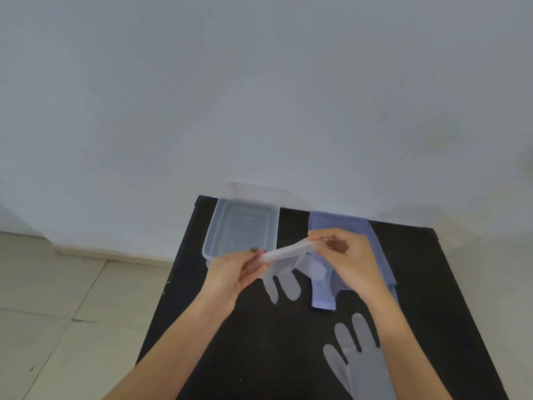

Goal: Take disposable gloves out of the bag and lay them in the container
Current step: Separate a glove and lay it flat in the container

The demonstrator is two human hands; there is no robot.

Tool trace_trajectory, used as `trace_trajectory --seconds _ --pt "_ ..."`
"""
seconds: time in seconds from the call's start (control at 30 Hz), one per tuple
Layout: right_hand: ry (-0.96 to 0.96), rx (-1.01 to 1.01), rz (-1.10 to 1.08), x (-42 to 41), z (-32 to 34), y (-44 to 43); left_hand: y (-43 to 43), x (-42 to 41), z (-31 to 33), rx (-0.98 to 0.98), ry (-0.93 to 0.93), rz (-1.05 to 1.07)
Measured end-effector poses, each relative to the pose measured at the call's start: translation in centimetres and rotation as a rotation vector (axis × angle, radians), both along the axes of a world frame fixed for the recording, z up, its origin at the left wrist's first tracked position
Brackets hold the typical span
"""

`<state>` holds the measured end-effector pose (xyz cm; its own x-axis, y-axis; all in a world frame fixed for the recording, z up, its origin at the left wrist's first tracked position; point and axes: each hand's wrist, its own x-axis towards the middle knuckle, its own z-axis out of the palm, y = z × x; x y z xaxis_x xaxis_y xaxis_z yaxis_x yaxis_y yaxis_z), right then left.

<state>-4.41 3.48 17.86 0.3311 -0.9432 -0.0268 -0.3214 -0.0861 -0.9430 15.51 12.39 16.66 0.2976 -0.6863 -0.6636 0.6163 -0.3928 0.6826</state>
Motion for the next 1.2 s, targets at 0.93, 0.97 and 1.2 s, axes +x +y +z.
trace_trajectory --seconds 0.93,0.97,1.2 --pt "0.017 0.275 -0.263 9.3 -6.8 -9.1 -9.6 8.0 -4.6 0.117 0.019 -0.121" --pt "0.044 0.267 -0.248 9.7 -6.8 -9.7 -10.1 8.4 -4.8 0.125 0.026 -0.112" --pt "0.096 0.093 -0.26 12.4 -5.4 -13.2 -14.6 10.3 -3.8 0.014 -0.081 -0.082"
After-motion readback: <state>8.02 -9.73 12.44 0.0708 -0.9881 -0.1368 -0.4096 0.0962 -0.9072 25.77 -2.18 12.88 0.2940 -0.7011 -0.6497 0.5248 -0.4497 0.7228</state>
